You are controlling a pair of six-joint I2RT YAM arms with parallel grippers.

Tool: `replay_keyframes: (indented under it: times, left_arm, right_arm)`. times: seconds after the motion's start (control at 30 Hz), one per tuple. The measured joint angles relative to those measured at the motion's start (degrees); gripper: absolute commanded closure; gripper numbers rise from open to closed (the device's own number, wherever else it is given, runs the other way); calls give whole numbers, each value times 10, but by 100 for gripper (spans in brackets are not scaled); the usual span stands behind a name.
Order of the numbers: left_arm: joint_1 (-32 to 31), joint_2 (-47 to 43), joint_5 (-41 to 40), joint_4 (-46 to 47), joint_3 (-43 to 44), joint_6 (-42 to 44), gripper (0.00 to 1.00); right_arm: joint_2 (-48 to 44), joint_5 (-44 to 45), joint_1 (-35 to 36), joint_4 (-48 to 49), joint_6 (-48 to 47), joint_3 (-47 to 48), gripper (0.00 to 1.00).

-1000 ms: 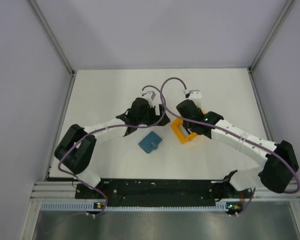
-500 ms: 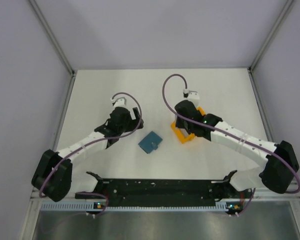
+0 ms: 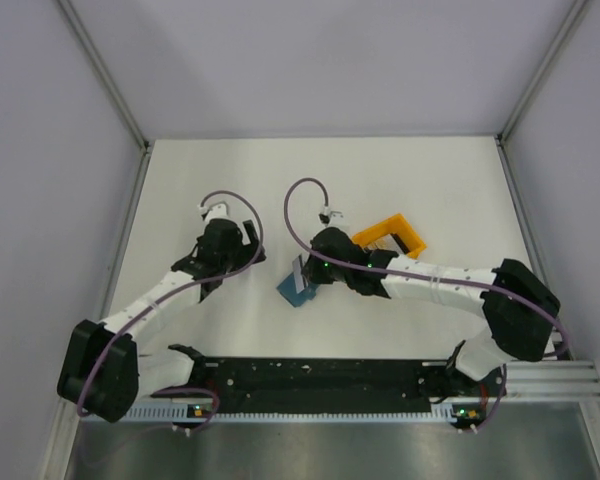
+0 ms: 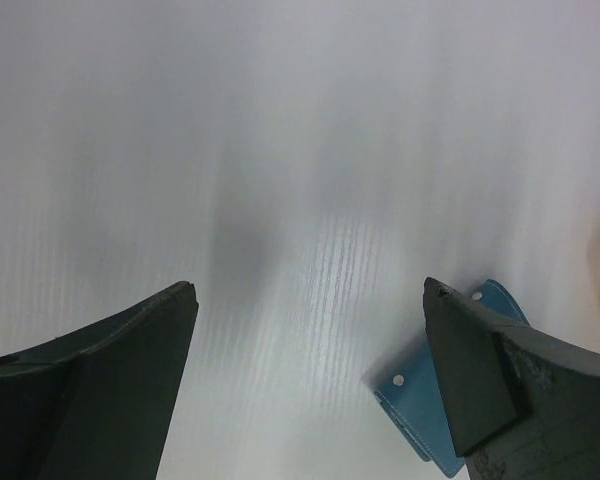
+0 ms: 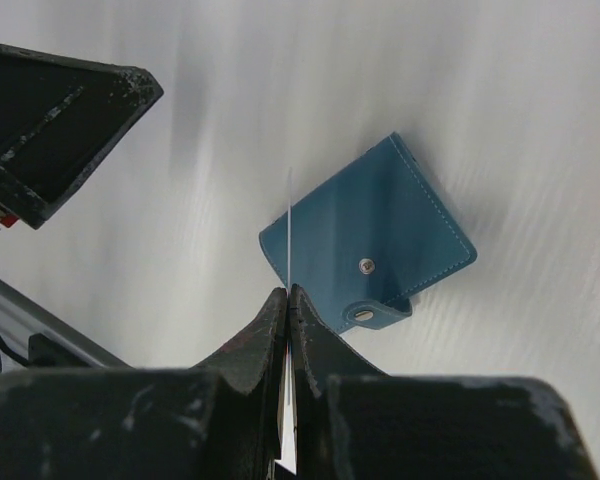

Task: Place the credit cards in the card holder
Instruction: Open the card holder at the center of the board.

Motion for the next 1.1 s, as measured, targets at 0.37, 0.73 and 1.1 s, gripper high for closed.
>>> replay_keyframes:
  times: [0.37,0.73,1.1]
  left_arm:
    - [7,-3,36,-10,0,21,3]
    - [-3,53,122,2,5,71,7]
    - [-53,83,149,17,28,98,11]
  right_arm:
    - [35,13,10,4,23,-10,100]
    - [0,39,10,-32,21,-64,100]
    - [-56,44,-14,-35,33,-116,100]
